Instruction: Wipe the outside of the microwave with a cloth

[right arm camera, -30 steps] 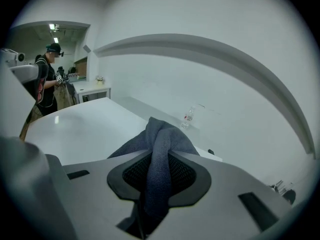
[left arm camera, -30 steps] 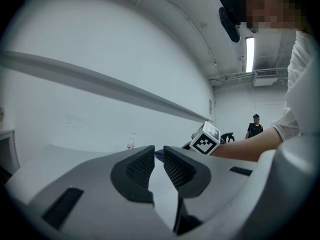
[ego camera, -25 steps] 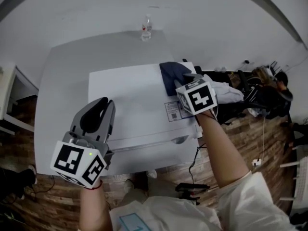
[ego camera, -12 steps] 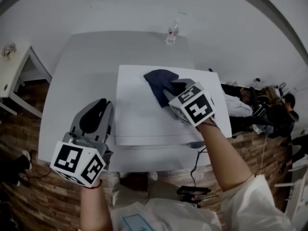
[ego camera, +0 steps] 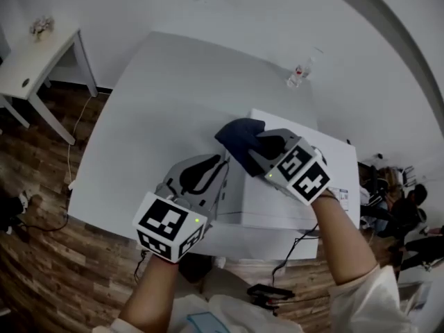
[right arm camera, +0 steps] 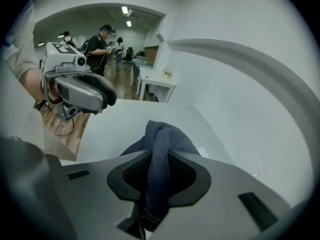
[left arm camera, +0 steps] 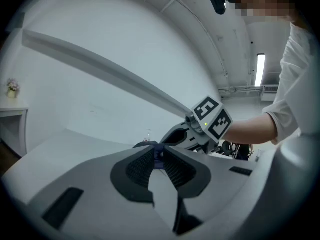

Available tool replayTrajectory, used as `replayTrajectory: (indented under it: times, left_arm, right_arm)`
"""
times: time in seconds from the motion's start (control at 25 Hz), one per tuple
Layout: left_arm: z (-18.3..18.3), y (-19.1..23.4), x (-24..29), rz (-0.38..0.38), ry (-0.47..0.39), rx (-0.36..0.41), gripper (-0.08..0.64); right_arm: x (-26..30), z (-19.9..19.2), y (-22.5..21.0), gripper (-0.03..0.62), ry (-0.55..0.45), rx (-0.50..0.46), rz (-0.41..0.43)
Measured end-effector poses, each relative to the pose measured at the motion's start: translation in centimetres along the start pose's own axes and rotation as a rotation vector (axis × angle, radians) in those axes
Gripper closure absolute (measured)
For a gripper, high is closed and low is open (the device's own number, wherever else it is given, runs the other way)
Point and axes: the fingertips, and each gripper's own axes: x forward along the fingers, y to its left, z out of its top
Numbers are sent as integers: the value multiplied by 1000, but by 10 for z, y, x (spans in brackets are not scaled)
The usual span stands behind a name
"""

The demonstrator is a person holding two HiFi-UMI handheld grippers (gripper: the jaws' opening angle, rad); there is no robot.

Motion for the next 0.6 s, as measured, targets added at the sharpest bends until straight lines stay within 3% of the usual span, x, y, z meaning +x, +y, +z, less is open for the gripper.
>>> replayTrajectory:
  times: [0.12, 0.32, 0.44, 0.6]
  left_arm:
    - [-13, 11, -3, -30, 21, -26, 515]
    - [-21, 35, -12, -34, 24, -47, 515]
    - [-30, 45, -16, -39, 28, -81, 515]
    - [-51, 59, -9, -50, 48, -101, 515]
  right_arm:
    - [18, 10, 11, 500, 145, -193, 67]
    - [56, 13, 30, 500, 501, -551, 216]
    - [70, -1, 38, 500, 679, -647, 299]
    - [84, -12, 41, 500, 765, -701, 344]
